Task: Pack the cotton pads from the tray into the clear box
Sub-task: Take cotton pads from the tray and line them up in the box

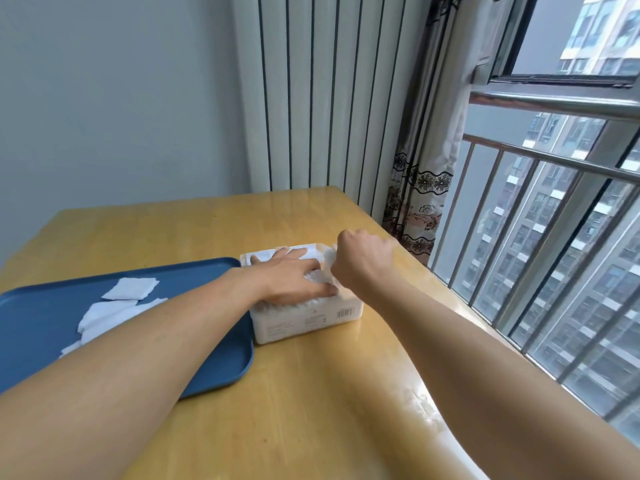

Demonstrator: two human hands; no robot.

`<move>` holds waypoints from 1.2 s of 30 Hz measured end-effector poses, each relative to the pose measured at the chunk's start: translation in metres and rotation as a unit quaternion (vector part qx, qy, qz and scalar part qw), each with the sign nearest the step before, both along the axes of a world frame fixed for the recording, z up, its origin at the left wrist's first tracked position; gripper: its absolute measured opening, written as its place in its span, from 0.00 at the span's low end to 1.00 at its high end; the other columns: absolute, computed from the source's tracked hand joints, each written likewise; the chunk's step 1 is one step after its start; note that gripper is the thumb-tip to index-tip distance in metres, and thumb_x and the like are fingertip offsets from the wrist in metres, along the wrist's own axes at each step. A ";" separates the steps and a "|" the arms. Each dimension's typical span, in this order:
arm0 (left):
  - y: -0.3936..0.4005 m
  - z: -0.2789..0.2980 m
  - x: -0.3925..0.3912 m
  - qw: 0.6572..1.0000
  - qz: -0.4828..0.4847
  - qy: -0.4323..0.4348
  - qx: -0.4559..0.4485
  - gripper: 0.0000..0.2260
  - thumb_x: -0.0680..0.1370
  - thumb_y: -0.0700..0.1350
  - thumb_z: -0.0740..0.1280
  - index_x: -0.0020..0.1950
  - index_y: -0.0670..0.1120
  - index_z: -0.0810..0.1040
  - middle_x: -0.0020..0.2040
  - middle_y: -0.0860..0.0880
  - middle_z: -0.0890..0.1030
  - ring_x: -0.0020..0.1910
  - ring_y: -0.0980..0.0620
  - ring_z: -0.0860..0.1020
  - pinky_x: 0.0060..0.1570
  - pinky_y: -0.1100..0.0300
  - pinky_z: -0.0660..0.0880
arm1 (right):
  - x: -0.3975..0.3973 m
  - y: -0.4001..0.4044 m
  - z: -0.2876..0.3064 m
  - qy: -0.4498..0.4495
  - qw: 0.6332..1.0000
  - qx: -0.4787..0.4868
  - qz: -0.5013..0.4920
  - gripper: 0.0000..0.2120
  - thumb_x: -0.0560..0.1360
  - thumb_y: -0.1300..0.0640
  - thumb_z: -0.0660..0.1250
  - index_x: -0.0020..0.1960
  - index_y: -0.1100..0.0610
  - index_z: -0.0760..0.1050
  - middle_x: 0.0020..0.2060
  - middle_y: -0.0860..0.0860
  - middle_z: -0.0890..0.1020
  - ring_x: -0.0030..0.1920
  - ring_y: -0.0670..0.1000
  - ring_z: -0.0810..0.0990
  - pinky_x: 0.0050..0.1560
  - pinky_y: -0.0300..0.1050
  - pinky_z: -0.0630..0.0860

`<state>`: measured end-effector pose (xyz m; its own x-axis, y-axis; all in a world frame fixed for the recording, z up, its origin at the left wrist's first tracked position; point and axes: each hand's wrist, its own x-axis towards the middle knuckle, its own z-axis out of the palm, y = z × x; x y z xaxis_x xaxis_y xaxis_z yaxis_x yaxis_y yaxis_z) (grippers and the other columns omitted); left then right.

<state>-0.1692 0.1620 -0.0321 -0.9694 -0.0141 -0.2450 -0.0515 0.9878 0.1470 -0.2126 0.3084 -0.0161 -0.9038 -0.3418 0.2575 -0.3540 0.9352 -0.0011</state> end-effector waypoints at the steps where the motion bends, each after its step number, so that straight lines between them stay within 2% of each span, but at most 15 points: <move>1: 0.001 0.000 0.000 1.000 0.001 0.003 0.004 0.33 0.73 0.78 0.54 0.75 0.64 0.65 0.84 0.55 0.50 0.82 0.51 0.43 0.73 0.28 0.44 | 0.003 -0.003 -0.002 0.017 1.000 0.021 0.009 0.11 0.75 0.63 0.66 0.39 0.55 0.65 0.33 0.49 0.68 0.32 0.53 0.70 0.41 0.47 0.63; 5: 0.000 -0.002 -0.001 0.999 -0.002 0.023 0.036 0.31 0.70 0.79 0.55 0.69 0.67 0.68 0.81 0.55 0.58 0.82 0.51 0.49 0.71 0.26 0.47 | 0.002 -0.013 0.000 0.022 0.998 0.060 0.020 0.14 0.77 0.58 0.68 0.38 0.55 0.65 0.33 0.49 0.67 0.32 0.52 0.69 0.33 0.45 0.61; 10: 0.000 -0.002 -0.001 0.996 -0.009 0.045 0.071 0.29 0.70 0.77 0.60 0.63 0.61 0.72 0.70 0.54 0.69 0.78 0.49 0.58 0.69 0.26 0.51 | -0.002 -0.027 0.002 -0.121 0.992 0.026 -0.005 0.09 0.73 0.58 0.70 0.40 0.57 0.69 0.36 0.51 0.74 0.35 0.52 0.73 0.30 0.42 0.65; 12: 0.002 -0.001 0.001 0.996 -0.008 0.055 0.076 0.27 0.72 0.73 0.64 0.63 0.58 0.72 0.67 0.55 0.71 0.75 0.49 0.62 0.69 0.29 0.53 | -0.004 -0.031 0.000 -0.155 0.988 0.017 -0.015 0.07 0.73 0.58 0.68 0.39 0.57 0.71 0.37 0.51 0.77 0.35 0.51 0.74 0.31 0.42 0.69; 15: -0.001 -0.003 0.003 0.993 0.002 0.071 0.096 0.31 0.69 0.75 0.66 0.64 0.59 0.68 0.67 0.58 0.72 0.72 0.52 0.66 0.69 0.36 0.56 | -0.005 -0.034 0.005 -0.257 0.965 0.056 -0.007 0.06 0.76 0.62 0.65 0.41 0.57 0.70 0.41 0.51 0.80 0.38 0.51 0.79 0.43 0.43 0.75; 17: -0.002 -0.006 0.003 0.992 0.000 0.073 0.104 0.39 0.66 0.78 0.64 0.72 0.62 0.63 0.70 0.61 0.71 0.74 0.53 0.65 0.70 0.35 0.54 | -0.007 -0.031 0.013 -0.326 0.940 0.095 0.002 0.01 0.78 0.63 0.64 0.49 0.59 0.74 0.42 0.50 0.79 0.37 0.50 0.78 0.42 0.43 0.74; 18: -0.005 -0.008 0.003 0.991 -0.004 0.077 0.107 0.41 0.66 0.79 0.63 0.75 0.63 0.60 0.72 0.62 0.70 0.76 0.52 0.64 0.70 0.35 0.53 | -0.009 -0.032 0.017 -0.346 0.935 0.078 -0.001 0.03 0.78 0.64 0.63 0.51 0.61 0.75 0.43 0.52 0.77 0.37 0.51 0.77 0.40 0.42 0.73; 21: -0.006 -0.011 0.003 0.991 -0.009 0.077 0.106 0.49 0.65 0.81 0.61 0.80 0.62 0.50 0.77 0.60 0.66 0.79 0.50 0.60 0.73 0.31 0.49 | -0.014 -0.032 0.028 -0.394 0.919 0.003 -0.003 0.03 0.77 0.69 0.58 0.47 0.63 0.69 0.41 0.57 0.70 0.36 0.54 0.68 0.33 0.43 0.63; 24: -0.008 -0.015 -0.001 0.991 -0.008 0.074 0.110 0.53 0.60 0.85 0.57 0.81 0.63 0.50 0.77 0.60 0.66 0.79 0.51 0.60 0.73 0.30 0.48 | -0.020 -0.033 0.028 -0.420 0.900 -0.104 -0.048 0.09 0.77 0.69 0.52 0.42 0.61 0.67 0.36 0.56 0.67 0.30 0.50 0.63 0.31 0.41 0.57; 26: -0.008 -0.014 -0.001 0.992 -0.008 0.069 0.108 0.55 0.59 0.86 0.56 0.81 0.62 0.50 0.79 0.60 0.63 0.80 0.51 0.58 0.73 0.31 0.49 | -0.024 -0.033 0.027 -0.429 0.891 -0.133 -0.071 0.09 0.78 0.67 0.50 0.43 0.60 0.67 0.34 0.55 0.67 0.27 0.49 0.63 0.29 0.38 0.55; 28: -0.006 -0.010 0.002 0.992 -0.004 0.069 0.109 0.53 0.62 0.85 0.58 0.81 0.60 0.51 0.80 0.59 0.61 0.81 0.51 0.56 0.74 0.32 0.50 | -0.029 -0.032 0.027 -0.425 0.892 -0.131 -0.083 0.08 0.82 0.64 0.53 0.49 0.61 0.70 0.37 0.56 0.69 0.30 0.52 0.70 0.24 0.35 0.60; 31: -0.005 -0.002 0.008 0.993 0.007 0.053 0.108 0.56 0.67 0.80 0.60 0.84 0.51 0.43 0.84 0.55 0.51 0.83 0.52 0.49 0.78 0.36 0.46 | -0.032 -0.034 0.030 -0.423 0.893 -0.123 -0.089 0.10 0.85 0.62 0.55 0.62 0.63 0.71 0.45 0.59 0.74 0.40 0.54 0.74 0.20 0.32 0.69; 33: -0.007 0.002 0.010 0.989 0.009 0.065 0.130 0.54 0.70 0.76 0.61 0.84 0.49 0.42 0.84 0.52 0.49 0.83 0.51 0.48 0.79 0.40 0.45 | -0.025 -0.037 0.029 -0.421 0.898 -0.094 -0.081 0.11 0.83 0.65 0.54 0.62 0.65 0.70 0.47 0.60 0.74 0.38 0.53 0.74 0.25 0.36 0.69; 35: -0.010 0.006 0.017 0.981 0.008 0.090 0.172 0.53 0.70 0.76 0.63 0.84 0.51 0.44 0.84 0.52 0.49 0.83 0.49 0.49 0.80 0.43 0.45 | -0.017 -0.038 0.028 -0.417 0.903 -0.073 -0.069 0.12 0.81 0.70 0.54 0.63 0.65 0.70 0.48 0.61 0.73 0.43 0.54 0.76 0.35 0.38 0.70; 36: -0.015 0.009 0.020 0.977 0.005 0.100 0.189 0.53 0.69 0.77 0.63 0.84 0.52 0.46 0.84 0.53 0.50 0.83 0.49 0.50 0.80 0.44 0.45 | -0.014 -0.037 0.031 -0.414 0.905 -0.074 -0.065 0.13 0.82 0.69 0.55 0.64 0.64 0.69 0.51 0.62 0.73 0.45 0.54 0.78 0.36 0.37 0.72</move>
<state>-0.1487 0.1471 -0.0228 -0.9987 0.0316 -0.0393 0.0072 0.8611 0.5084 -0.2267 0.2714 0.0147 -0.8378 -0.2356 -0.4925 -0.0607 0.9367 -0.3450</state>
